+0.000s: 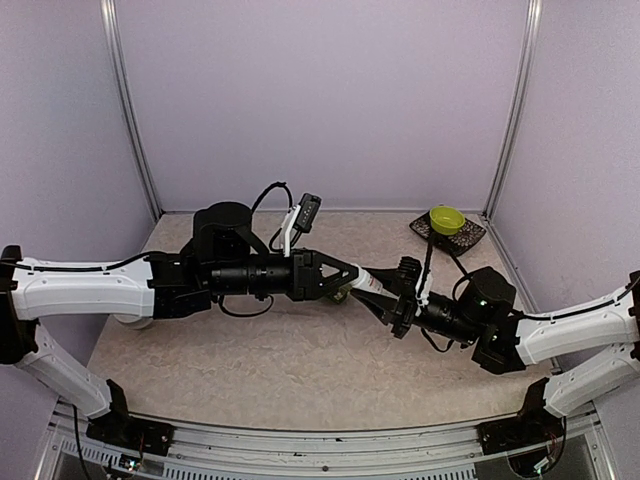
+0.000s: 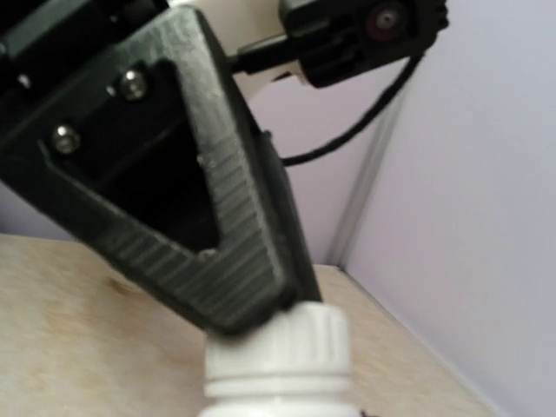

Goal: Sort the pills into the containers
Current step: Close the lid of the pill bottle.

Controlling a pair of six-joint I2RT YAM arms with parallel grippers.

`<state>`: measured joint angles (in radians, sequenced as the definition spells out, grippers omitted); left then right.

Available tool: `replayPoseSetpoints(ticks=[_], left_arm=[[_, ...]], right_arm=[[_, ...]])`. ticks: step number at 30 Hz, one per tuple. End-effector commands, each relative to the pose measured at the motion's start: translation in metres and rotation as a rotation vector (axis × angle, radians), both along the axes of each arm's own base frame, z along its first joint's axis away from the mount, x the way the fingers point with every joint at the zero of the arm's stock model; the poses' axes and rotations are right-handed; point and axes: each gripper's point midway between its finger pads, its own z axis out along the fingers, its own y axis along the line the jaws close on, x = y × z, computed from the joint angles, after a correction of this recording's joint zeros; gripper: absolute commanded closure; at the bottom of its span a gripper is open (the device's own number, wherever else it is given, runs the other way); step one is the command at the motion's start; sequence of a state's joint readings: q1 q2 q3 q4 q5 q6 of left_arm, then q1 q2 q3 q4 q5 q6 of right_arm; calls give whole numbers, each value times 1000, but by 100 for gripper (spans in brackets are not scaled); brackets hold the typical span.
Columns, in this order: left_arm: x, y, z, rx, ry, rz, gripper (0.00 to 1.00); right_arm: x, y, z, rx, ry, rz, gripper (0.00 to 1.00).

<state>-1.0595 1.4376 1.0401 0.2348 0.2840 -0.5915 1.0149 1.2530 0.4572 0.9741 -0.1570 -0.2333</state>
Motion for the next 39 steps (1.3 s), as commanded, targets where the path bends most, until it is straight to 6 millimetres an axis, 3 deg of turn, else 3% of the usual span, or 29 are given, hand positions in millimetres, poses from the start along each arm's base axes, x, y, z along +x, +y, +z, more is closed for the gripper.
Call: replayPoseSetpoints(ticks=[1, 11, 26, 37, 39], left_arm=[[-7, -11, 1, -6, 34, -43, 68], [-33, -13, 11, -47, -90, -210, 68], [-55, -5, 10, -6, -309, -341, 67], [-79, 5, 20, -56, -424, -462, 61], [-78, 7, 22, -56, -436, -450, 52]], right_arm=[[3, 0, 14, -8, -121, -120, 93], [-30, 5, 25, 16, -101, 67, 93], [-52, 7, 32, 93, 259, 256, 93], [-78, 9, 34, 126, 465, 439, 92], [-79, 8, 33, 131, 479, 446, 93]])
